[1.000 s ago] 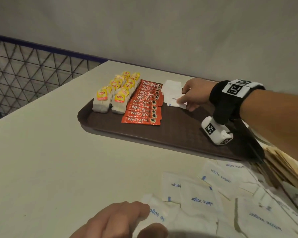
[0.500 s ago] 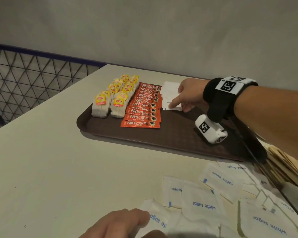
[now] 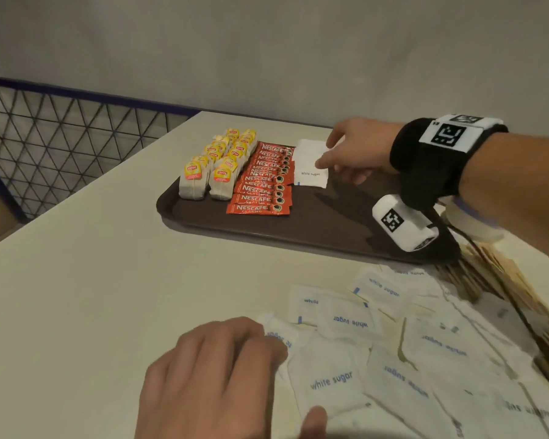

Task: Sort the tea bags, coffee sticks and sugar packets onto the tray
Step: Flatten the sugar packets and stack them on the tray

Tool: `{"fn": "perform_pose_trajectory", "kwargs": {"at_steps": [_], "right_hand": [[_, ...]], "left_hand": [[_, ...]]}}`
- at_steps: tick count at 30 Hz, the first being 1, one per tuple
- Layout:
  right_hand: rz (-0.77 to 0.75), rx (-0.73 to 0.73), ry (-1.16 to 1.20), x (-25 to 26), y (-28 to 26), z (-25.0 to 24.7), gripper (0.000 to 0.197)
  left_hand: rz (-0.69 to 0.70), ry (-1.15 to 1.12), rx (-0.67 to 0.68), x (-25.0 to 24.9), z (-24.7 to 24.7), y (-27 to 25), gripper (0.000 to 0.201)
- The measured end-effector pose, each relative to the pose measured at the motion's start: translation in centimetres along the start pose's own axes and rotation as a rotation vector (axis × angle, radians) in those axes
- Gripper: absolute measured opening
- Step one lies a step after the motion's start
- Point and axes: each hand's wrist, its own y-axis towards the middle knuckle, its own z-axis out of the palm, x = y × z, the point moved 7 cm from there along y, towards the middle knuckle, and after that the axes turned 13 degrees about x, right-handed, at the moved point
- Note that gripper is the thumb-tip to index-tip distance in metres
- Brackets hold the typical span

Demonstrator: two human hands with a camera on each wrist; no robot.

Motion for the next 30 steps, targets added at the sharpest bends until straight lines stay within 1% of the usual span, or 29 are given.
{"fn": "perform_pose_trajectory", "kwargs": {"at_steps": [1, 2, 4, 5, 7, 8, 10, 11, 15, 19, 23, 25, 28, 29, 30], "right_hand": [[-0.063, 0.019, -0.013, 0.9, -1.8, 0.3, 0.035], [-0.125, 0.055, -0.049, 1.8, -3.7, 0.9, 0.03], [-0.219, 0.185, -0.145, 3.2, -7.7, 3.0, 0.022], [-0.248, 0.275, -0.194, 3.7, -9.7, 4.4, 0.022], [-0.267, 0.436, -0.307, 4.0, -13.0, 7.2, 0.031], [-0.262, 0.492, -0.369, 3.9, -14.4, 8.3, 0.038], [-0.248, 0.545, -0.475, 3.5, -16.2, 9.9, 0.05], [-0.254, 0.541, -0.505, 3.4, -17.0, 10.4, 0.052], [-0.35, 0.45, -0.498, 3.9, -19.7, 12.0, 0.04], [-0.367, 0.327, -0.58, 3.4, -20.7, 14.0, 0.053], [-0.319, 0.266, -0.548, 3.2, -20.9, 14.1, 0.055], [-0.313, 0.243, -0.531, 3.5, -21.1, 14.0, 0.046], [-0.34, 0.195, -0.527, 4.1, -21.5, 13.8, 0.024], [-0.341, 0.184, -0.498, 4.1, -21.6, 13.4, 0.022], [-0.337, 0.177, -0.439, 4.0, -21.8, 12.8, 0.025]], "left_hand": [[-0.009, 0.021, -0.009, -0.2, -0.5, -0.2, 0.044], [-0.022, -0.066, 0.126, -0.7, -0.2, -0.2, 0.048], [-0.059, -0.146, 0.238, -1.1, -0.1, -0.8, 0.053], [-0.102, -0.127, 0.235, -0.9, -0.2, -0.9, 0.055], [-0.148, -0.13, 0.285, -1.6, -0.3, -1.2, 0.058], [-0.152, -0.123, 0.302, -1.7, -0.3, -1.3, 0.06], [-0.164, -0.084, 0.31, -1.3, -0.3, -1.4, 0.063], [-0.169, -0.097, 0.341, -1.4, -0.6, -1.4, 0.063], [-0.124, -0.095, 0.377, -1.7, -0.5, -1.3, 0.051], [-0.111, -0.096, 0.366, -1.5, -0.2, -1.2, 0.049], [-0.098, -0.142, 0.321, -1.2, -0.4, -1.2, 0.048], [-0.102, -0.149, 0.304, -1.1, -0.4, -1.1, 0.046], [-0.104, -0.144, 0.303, -1.0, -0.3, -1.1, 0.047], [-0.1, -0.142, 0.305, -1.0, -0.3, -1.1, 0.048], [-0.095, -0.143, 0.305, -1.1, -0.3, -1.1, 0.048]]}}
